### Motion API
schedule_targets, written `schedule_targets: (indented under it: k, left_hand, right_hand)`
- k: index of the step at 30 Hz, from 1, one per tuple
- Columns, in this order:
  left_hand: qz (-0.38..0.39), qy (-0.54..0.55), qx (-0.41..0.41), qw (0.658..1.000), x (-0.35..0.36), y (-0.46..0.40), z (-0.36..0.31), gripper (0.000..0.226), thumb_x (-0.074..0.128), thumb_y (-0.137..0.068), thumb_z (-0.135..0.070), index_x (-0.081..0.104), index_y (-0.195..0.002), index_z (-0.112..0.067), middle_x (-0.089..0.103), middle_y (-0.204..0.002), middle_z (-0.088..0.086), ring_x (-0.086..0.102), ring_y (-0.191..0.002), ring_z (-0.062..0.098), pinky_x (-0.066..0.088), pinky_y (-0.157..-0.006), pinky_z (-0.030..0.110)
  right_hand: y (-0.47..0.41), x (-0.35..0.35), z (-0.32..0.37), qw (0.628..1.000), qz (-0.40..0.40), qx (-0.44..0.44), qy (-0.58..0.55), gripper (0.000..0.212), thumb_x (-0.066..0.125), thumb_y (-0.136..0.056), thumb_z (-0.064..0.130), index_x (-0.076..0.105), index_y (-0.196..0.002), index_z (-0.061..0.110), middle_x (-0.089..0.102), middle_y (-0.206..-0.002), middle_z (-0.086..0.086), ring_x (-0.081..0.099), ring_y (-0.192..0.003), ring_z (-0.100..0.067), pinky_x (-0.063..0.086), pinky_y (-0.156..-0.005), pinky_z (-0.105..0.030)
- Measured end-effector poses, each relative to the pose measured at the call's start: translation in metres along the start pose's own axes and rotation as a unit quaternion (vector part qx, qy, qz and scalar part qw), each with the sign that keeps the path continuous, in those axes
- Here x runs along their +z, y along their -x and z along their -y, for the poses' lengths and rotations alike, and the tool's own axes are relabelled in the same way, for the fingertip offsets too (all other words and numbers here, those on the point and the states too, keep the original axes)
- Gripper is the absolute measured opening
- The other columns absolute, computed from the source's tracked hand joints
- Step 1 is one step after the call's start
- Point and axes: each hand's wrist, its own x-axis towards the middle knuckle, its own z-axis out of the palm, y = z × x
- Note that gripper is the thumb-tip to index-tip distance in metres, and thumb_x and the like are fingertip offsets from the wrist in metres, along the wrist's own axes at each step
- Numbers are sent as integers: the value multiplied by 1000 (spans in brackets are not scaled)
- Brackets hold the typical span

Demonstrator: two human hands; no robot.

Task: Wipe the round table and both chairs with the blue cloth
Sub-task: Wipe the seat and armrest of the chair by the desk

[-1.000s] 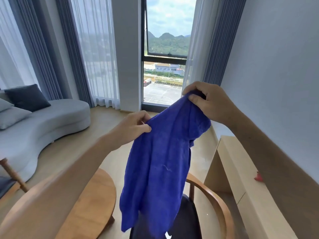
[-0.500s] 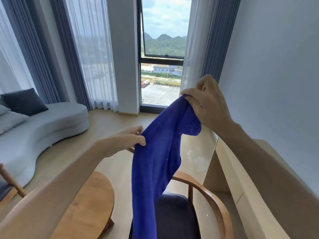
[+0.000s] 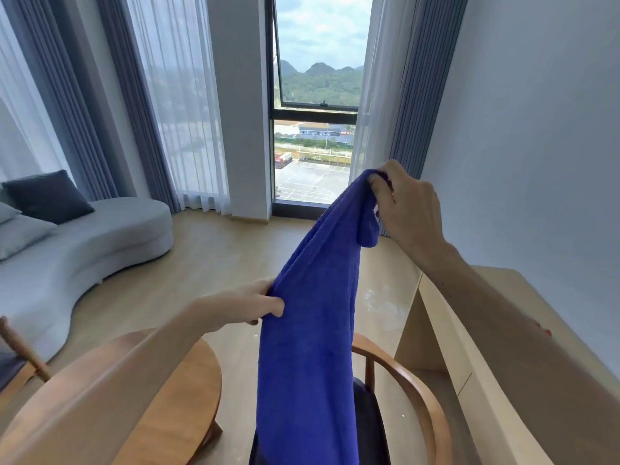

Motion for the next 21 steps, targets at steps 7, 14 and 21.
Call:
schedule_targets:
  k: [7,14,21]
  left_hand:
    - [-68,78,55,993,-20,6,3,38,74,-81,-20,51,-111,-14,70,-106,5,69,-96,20,59,-77,34]
    - [-51,17,80,995,-52,26,-13,40,53,-60,-4,63,-99,-1,56,-77,6,48,-61,12,43,-55,23]
    - [-122,-38,61,990,-57,17,-7,18,44,-94,-4,59,-89,-13,63,-93,2,58,-92,18,48,-91,37]
  right_hand:
    - [3,4,-36,973,19,210,-90,21,45,-100,18,58,-107,3,59,-91,-3,56,-74,-15,42,-50,-8]
    - [26,15,-74,921,41,354,-159,9,48,-98,18,55,-96,12,64,-91,-8,67,-72,-29,59,-54,-33]
    - [26,18,-76,917,48,342,-201,5,52,-96,22,56,-94,23,64,-85,3,68,-70,-21,58,-73,-51]
